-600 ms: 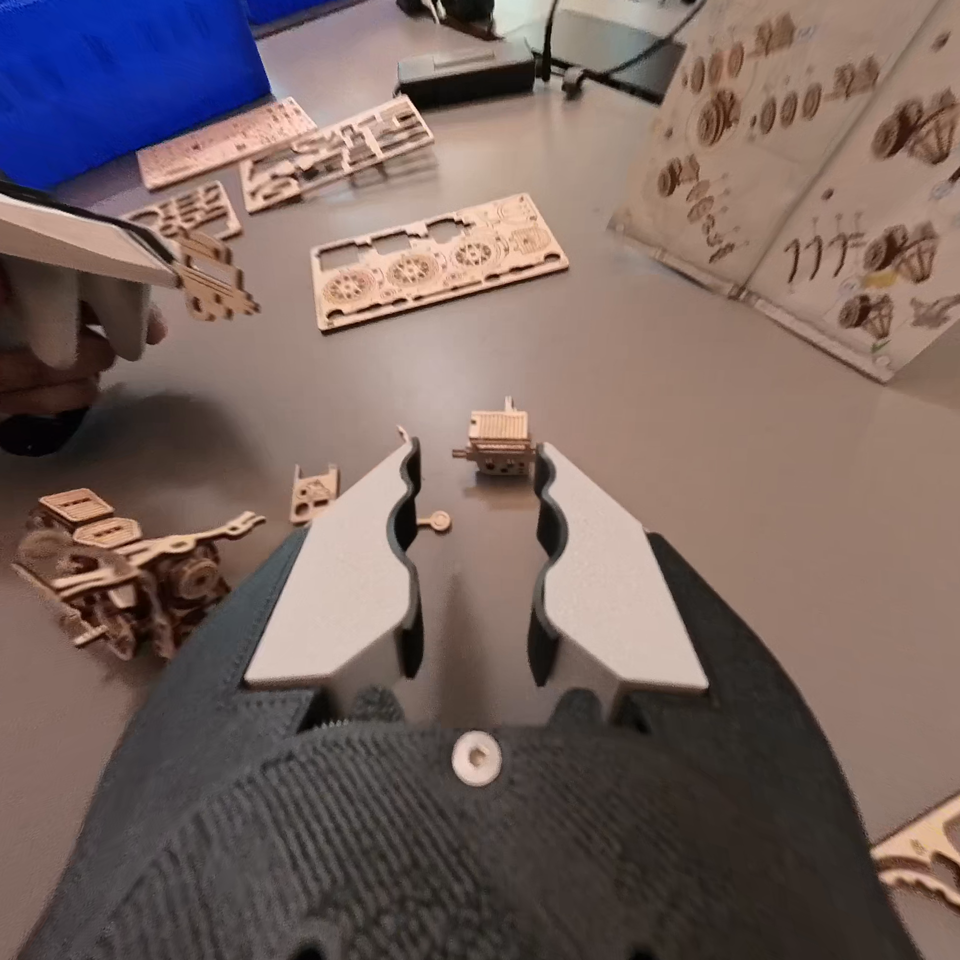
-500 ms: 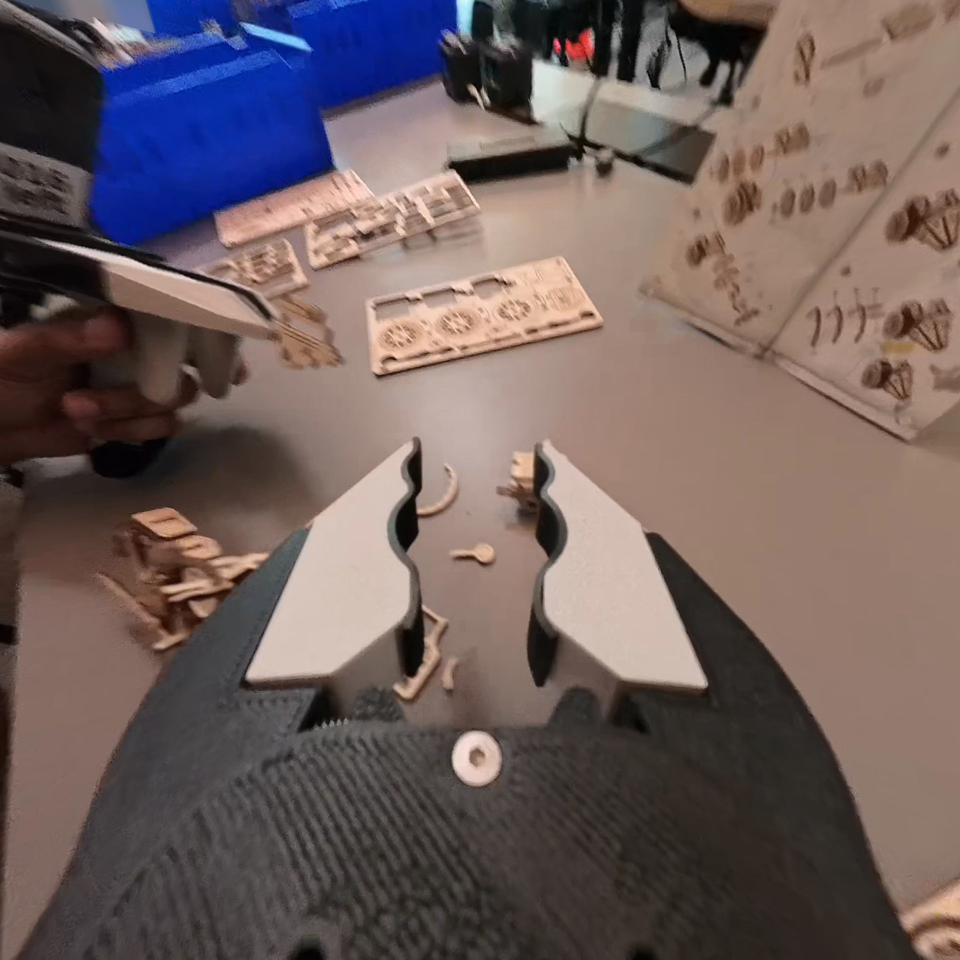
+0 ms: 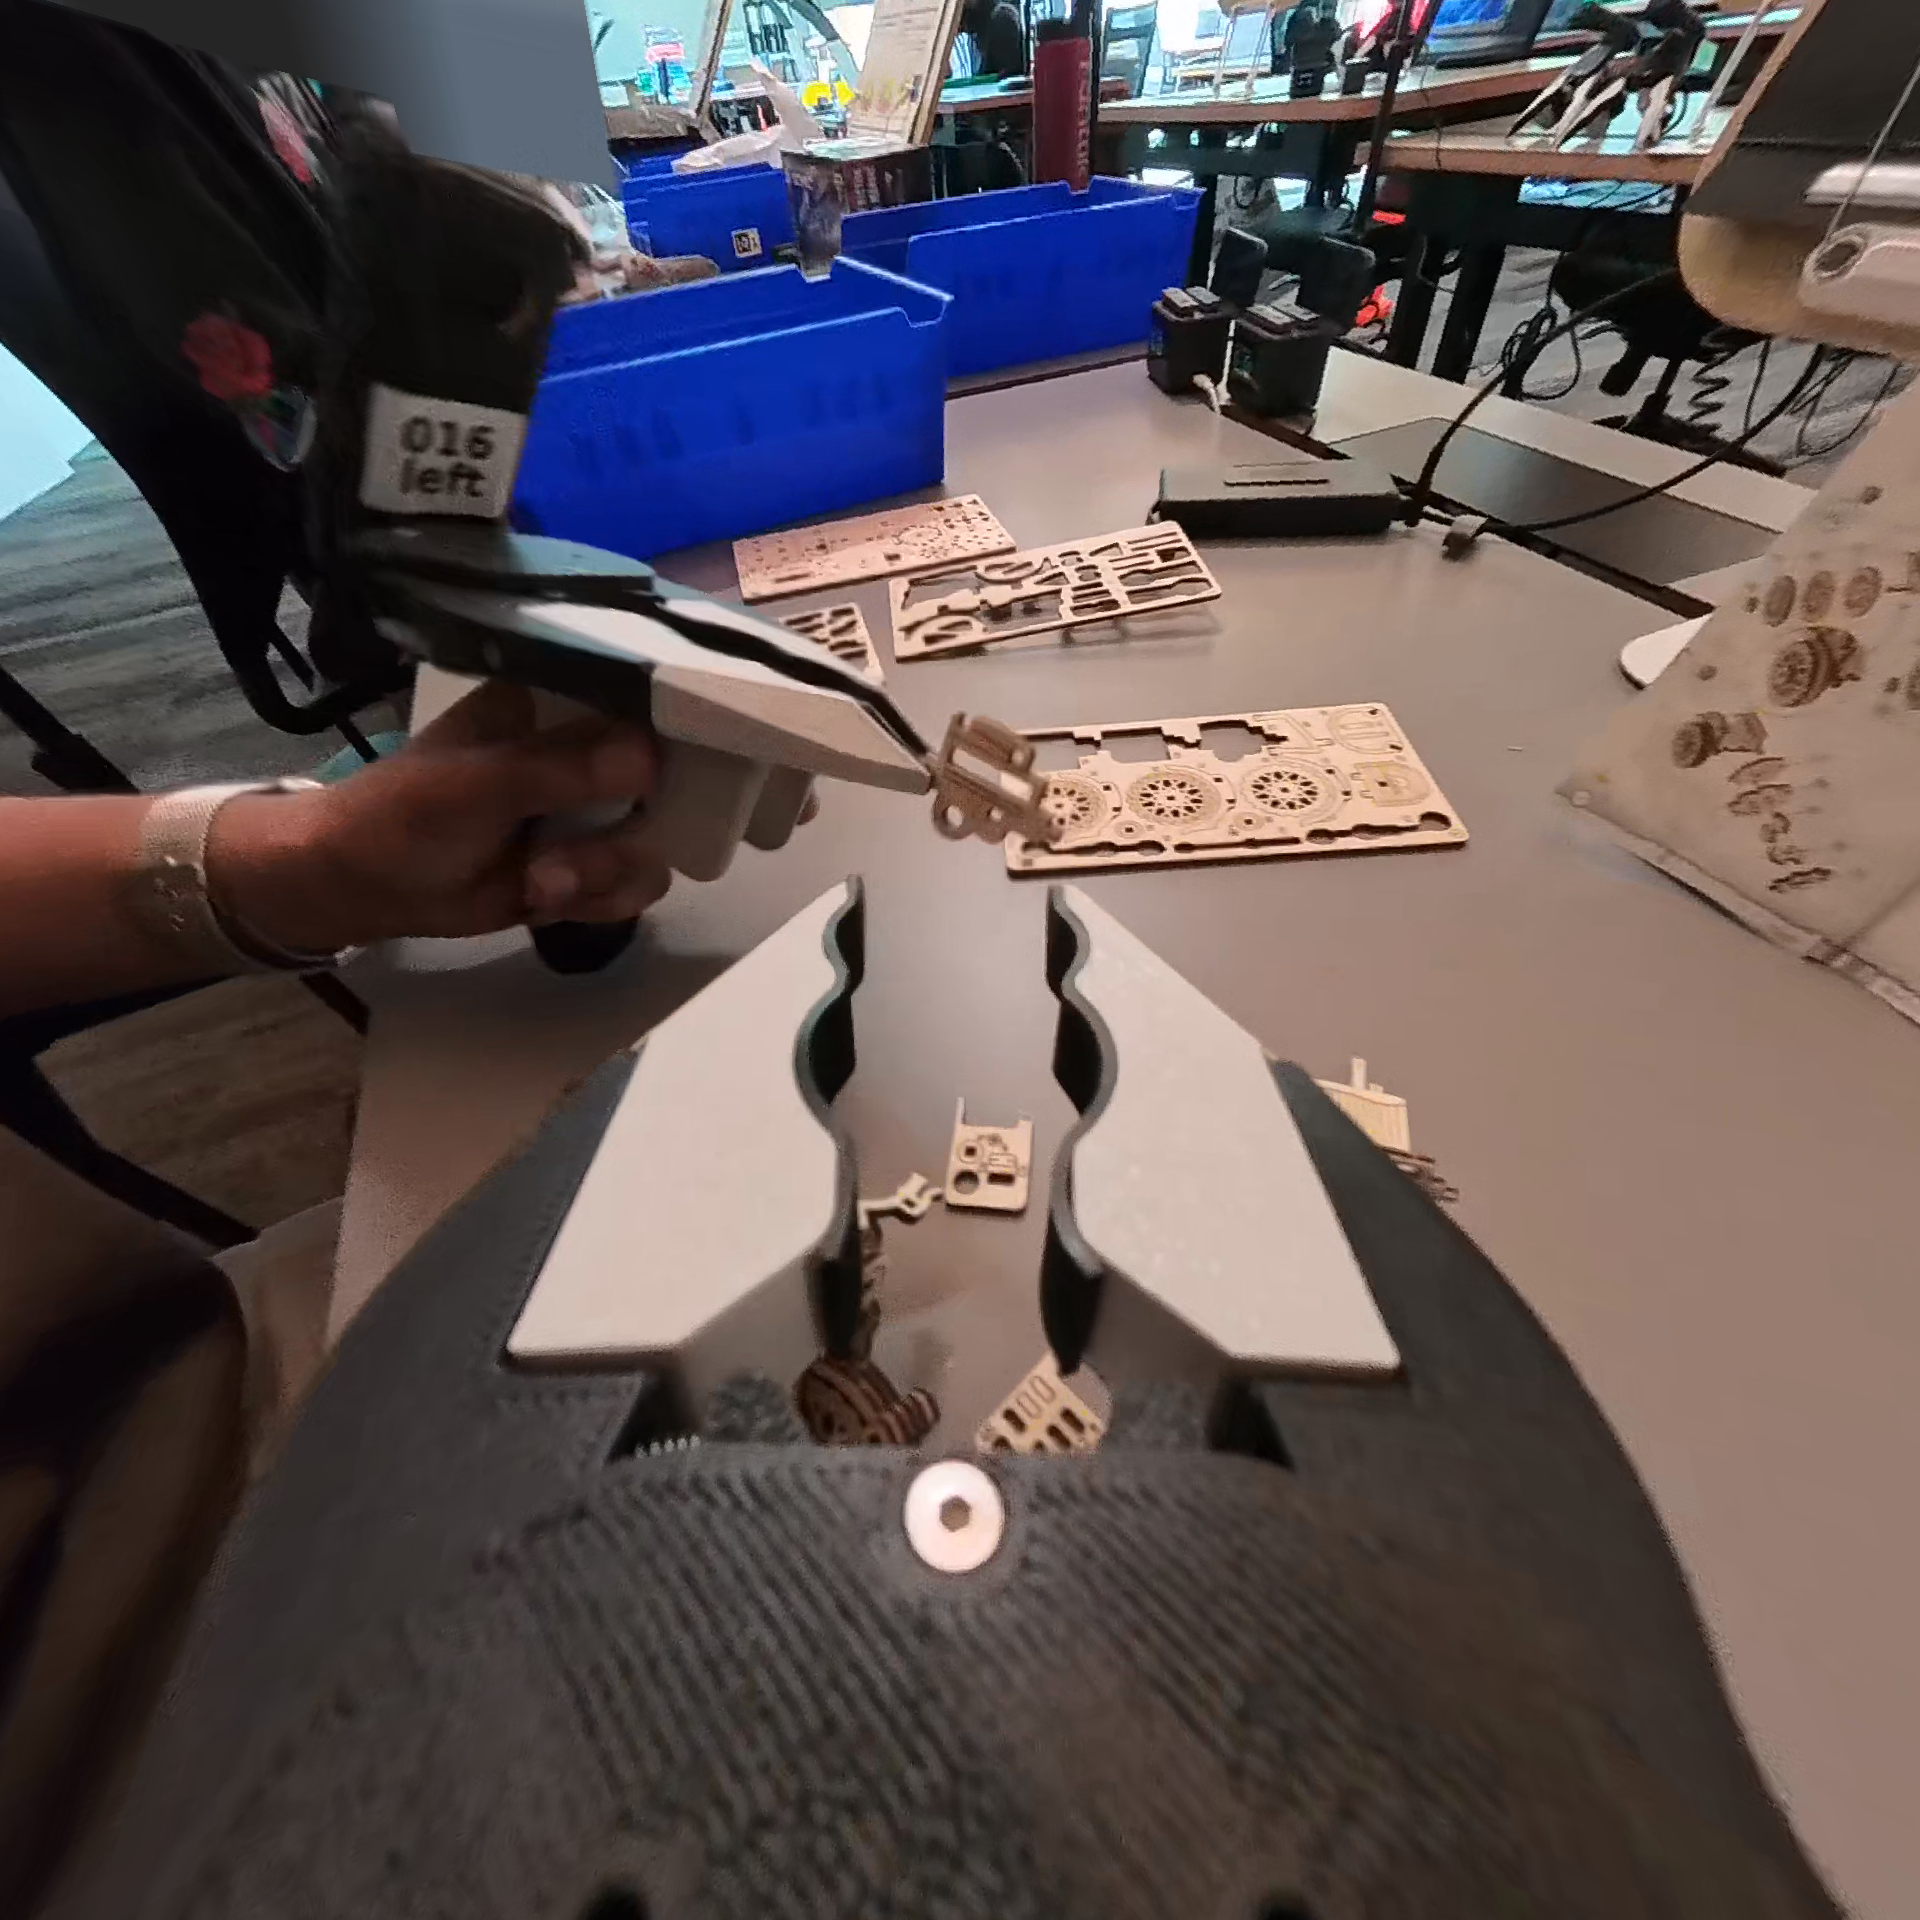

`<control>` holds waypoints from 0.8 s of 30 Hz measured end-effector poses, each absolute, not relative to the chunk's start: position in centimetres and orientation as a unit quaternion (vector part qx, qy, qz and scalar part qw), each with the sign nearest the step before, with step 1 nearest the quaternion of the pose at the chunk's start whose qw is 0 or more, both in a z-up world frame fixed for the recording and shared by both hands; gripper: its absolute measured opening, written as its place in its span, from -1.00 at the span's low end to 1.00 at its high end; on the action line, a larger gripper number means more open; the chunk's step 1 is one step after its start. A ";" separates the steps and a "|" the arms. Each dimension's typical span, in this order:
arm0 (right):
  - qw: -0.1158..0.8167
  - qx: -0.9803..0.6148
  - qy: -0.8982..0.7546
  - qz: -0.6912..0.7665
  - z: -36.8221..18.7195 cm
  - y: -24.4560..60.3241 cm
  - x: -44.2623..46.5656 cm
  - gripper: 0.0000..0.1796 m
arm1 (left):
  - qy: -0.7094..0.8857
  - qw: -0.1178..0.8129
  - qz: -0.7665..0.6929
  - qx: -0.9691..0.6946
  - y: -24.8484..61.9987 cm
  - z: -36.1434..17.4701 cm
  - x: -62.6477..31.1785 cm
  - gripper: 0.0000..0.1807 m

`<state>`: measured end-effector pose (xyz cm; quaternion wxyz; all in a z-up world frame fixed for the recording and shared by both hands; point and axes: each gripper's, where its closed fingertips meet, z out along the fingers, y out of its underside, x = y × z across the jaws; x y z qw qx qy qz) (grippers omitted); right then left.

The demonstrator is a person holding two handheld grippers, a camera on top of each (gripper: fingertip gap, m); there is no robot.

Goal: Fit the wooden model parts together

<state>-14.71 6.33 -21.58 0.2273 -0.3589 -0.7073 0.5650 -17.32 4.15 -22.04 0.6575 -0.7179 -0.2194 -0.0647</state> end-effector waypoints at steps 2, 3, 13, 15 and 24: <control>0.217 -0.362 -0.700 0.576 -21.1 6.0 -14.6 -0.60 | -0.180 0.644 0.088 -0.738 3.6 -21.4 -17.9 -0.99; 0.212 -0.363 -0.695 0.584 -20.8 5.9 -14.4 -0.59 | -0.153 0.632 0.174 -0.740 3.3 -20.7 -18.1 -0.99; 0.183 -0.374 -0.658 0.628 -19.2 6.2 -14.2 -0.57 | 0.065 0.474 0.534 -0.697 4.4 -19.7 -16.7 -0.98; 0.174 -0.379 -0.651 0.635 -19.0 6.2 -14.3 -0.57 | 0.064 0.474 0.533 -0.698 4.3 -19.7 -16.6 -0.98; 0.110 -0.426 -0.642 0.628 -19.4 5.7 -15.0 -0.70 | 0.088 0.470 0.537 -0.695 5.0 -19.8 -15.5 -0.98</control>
